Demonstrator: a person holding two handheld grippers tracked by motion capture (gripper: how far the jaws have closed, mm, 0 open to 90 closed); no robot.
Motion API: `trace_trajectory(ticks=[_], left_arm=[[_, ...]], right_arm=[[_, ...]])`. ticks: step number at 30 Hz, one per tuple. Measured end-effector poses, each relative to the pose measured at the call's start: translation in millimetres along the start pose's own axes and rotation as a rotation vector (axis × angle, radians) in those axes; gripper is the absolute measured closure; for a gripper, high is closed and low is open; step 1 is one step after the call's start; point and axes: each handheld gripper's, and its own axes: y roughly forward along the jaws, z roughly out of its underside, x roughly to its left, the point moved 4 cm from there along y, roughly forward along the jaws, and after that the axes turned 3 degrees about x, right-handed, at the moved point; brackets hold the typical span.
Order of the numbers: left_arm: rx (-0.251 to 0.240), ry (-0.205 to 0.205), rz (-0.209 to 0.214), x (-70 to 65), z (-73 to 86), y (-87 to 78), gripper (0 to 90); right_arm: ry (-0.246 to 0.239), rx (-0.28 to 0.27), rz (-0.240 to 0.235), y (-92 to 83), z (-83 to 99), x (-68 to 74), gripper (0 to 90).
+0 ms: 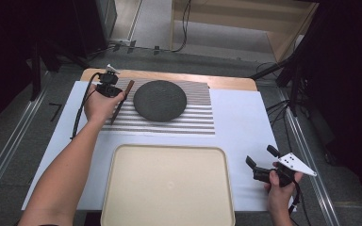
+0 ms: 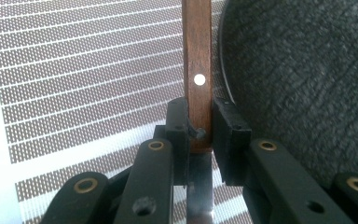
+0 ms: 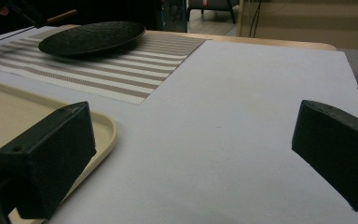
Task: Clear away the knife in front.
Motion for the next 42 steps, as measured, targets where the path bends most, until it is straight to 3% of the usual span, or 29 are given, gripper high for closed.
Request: trace_trajectory(ticks=[6, 27, 42], left_arm=[[-0.001, 0.047, -0.013, -9.0, 7.9, -5.9, 77.3], [-0.048, 0.140, 0.050, -44.0, 31.0, -38.7, 77.3], [-0.085, 0.183, 0.098, -63.1, 67.8, -63.2, 77.3]], right_arm=[[-0.001, -0.001, 0.001, 0.1, 0.0, -0.2, 0.0], [0.000, 0.001, -0.002, -0.1, 0.1, 0.2, 0.0], [-0.005, 0.003, 0.002, 0.3, 0.1, 0.5, 0.0]])
